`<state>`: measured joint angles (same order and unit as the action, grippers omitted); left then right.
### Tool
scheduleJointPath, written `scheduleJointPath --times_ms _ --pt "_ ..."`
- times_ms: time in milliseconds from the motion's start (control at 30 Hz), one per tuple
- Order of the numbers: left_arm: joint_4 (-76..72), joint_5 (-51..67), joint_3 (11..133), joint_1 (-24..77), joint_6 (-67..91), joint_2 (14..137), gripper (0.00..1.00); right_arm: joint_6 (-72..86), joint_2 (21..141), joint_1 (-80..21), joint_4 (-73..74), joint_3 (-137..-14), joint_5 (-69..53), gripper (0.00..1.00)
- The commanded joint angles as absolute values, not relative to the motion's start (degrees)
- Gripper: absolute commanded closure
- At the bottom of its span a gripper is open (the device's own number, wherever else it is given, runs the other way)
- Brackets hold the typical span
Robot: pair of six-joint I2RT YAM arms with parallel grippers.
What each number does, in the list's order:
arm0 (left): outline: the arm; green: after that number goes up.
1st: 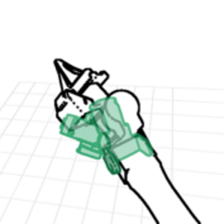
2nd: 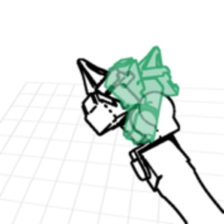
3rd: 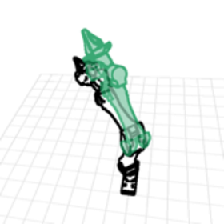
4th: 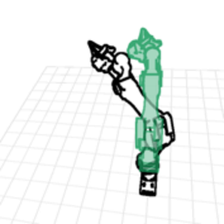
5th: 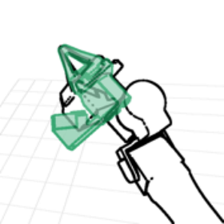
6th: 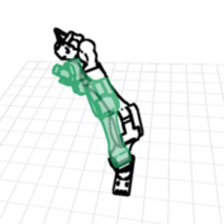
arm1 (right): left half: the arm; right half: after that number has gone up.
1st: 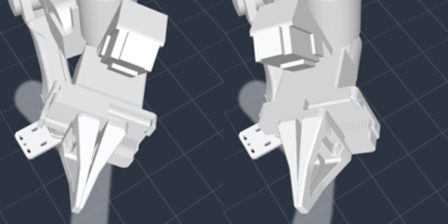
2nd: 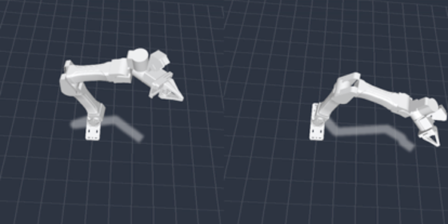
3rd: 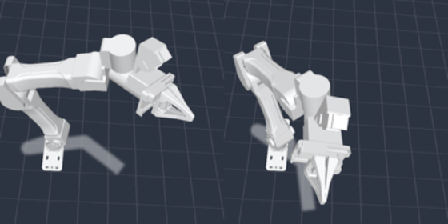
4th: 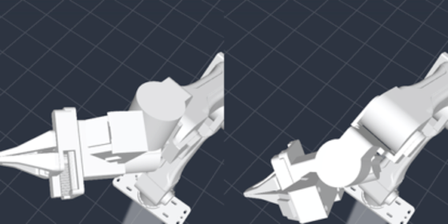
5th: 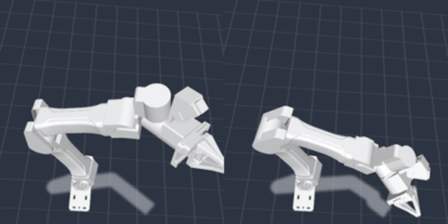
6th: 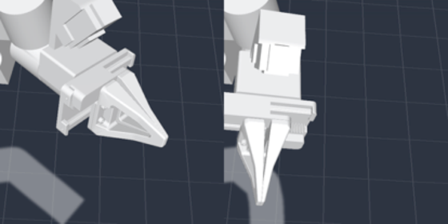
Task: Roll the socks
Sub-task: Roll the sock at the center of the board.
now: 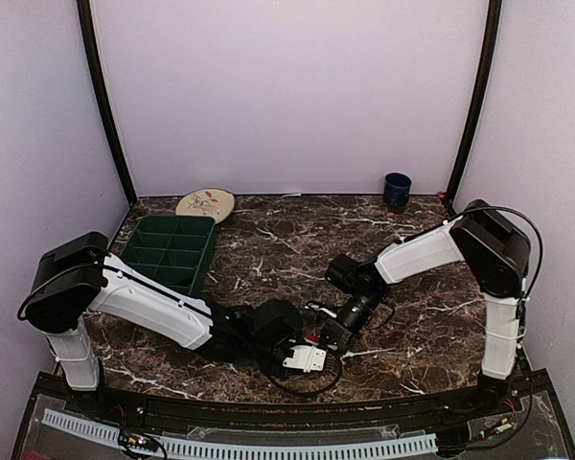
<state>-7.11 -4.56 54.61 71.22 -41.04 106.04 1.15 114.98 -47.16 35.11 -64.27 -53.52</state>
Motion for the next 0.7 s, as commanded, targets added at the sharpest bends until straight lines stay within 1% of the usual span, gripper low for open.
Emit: scheduleJointPath --times_ms 0,167,300,367,433,500,567,667 --pt "-0.11 -2.89 58.09 71.36 -40.13 109.73 0.79 0.68 117.02 -46.94 36.52 -64.60 -52.16 1.00" --pt "7.68 -0.70 62.60 71.37 -38.96 112.96 0.93 0.70 116.77 -46.92 36.63 -64.56 -51.89 1.00" --pt "12.55 1.28 65.39 71.36 -38.26 114.36 0.98 0.95 116.14 -46.71 36.67 -64.31 -50.25 0.99" --pt "15.47 2.85 66.95 71.22 -37.85 114.90 0.99 1.41 115.46 -46.23 36.34 -63.98 -49.22 0.93" --pt "18.77 5.14 68.69 70.83 -37.17 115.66 0.99 2.18 114.56 -45.73 35.57 -63.40 -47.91 0.82" --pt "22.55 7.76 70.91 70.36 -36.47 116.80 0.99 3.18 113.29 -45.17 34.50 -62.42 -46.87 0.75" --pt "26.76 10.28 73.10 69.93 -35.82 117.82 0.99 4.54 111.97 -44.58 32.87 -61.10 -46.08 0.70" --pt "32.11 13.58 77.02 69.12 -34.80 119.17 0.99 6.47 110.26 -43.94 30.48 -59.26 -45.58 0.68"
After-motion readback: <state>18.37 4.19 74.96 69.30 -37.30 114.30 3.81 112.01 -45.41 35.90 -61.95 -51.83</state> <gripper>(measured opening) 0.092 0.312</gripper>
